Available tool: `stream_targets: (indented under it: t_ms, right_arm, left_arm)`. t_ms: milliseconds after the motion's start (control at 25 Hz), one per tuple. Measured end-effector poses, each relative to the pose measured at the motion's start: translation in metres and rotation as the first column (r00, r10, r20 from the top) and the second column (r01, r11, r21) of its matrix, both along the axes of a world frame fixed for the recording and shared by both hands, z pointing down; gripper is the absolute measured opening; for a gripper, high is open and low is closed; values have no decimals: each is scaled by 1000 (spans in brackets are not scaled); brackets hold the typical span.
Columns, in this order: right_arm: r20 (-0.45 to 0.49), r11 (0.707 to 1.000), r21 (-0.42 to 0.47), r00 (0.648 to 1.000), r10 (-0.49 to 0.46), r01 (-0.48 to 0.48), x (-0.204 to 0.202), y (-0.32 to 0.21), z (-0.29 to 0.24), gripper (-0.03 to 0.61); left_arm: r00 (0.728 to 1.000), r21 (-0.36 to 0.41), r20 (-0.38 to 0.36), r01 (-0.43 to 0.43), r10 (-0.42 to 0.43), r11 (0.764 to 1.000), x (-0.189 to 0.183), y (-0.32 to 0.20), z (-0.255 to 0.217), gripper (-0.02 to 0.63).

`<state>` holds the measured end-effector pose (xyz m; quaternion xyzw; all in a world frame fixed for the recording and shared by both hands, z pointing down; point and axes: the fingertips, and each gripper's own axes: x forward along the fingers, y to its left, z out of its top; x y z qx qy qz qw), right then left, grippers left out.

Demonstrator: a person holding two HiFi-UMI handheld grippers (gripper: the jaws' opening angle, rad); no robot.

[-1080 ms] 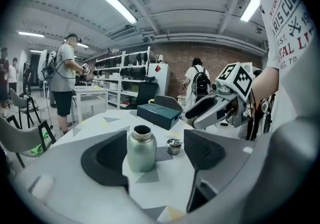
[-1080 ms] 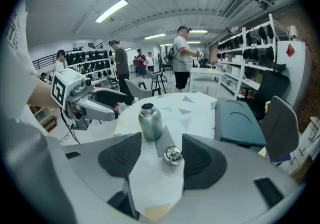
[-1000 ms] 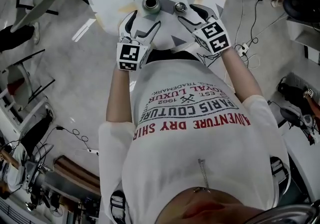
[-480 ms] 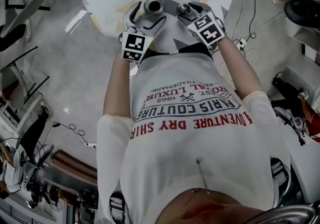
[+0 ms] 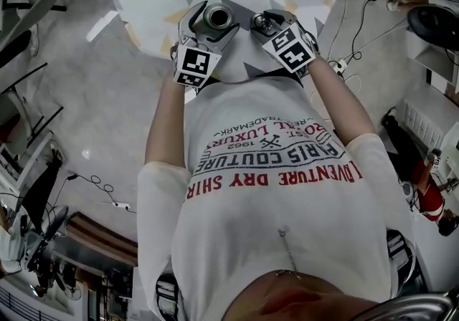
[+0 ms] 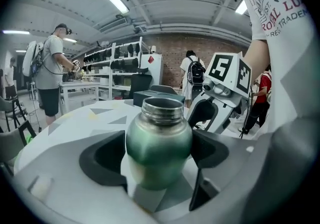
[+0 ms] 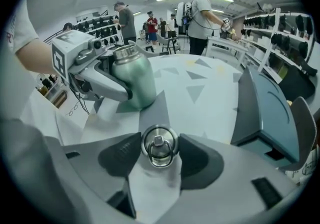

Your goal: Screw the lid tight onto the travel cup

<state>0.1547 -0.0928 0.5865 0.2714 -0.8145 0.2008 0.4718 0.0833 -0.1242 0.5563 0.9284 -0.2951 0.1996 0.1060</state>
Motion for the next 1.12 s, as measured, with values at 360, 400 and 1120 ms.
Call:
stream_targets:
  t_ms: [360,400,1120]
  right_arm:
    - [3,998,-9,998,-67,67,-1,1,-2,235]
    - [4,997,-3,997,-76,76,-1,0,-4,235]
    - [69,929,148,934,-351,339,-45,-25,-114,235]
  left_arm:
    - [998,28,-18,-57,57,998,2,-2,0,385]
    - [998,29,-19,-65,65,997,2,-2,0,385]
    - [995,22,-45,-93,94,995,8,1,-4,385]
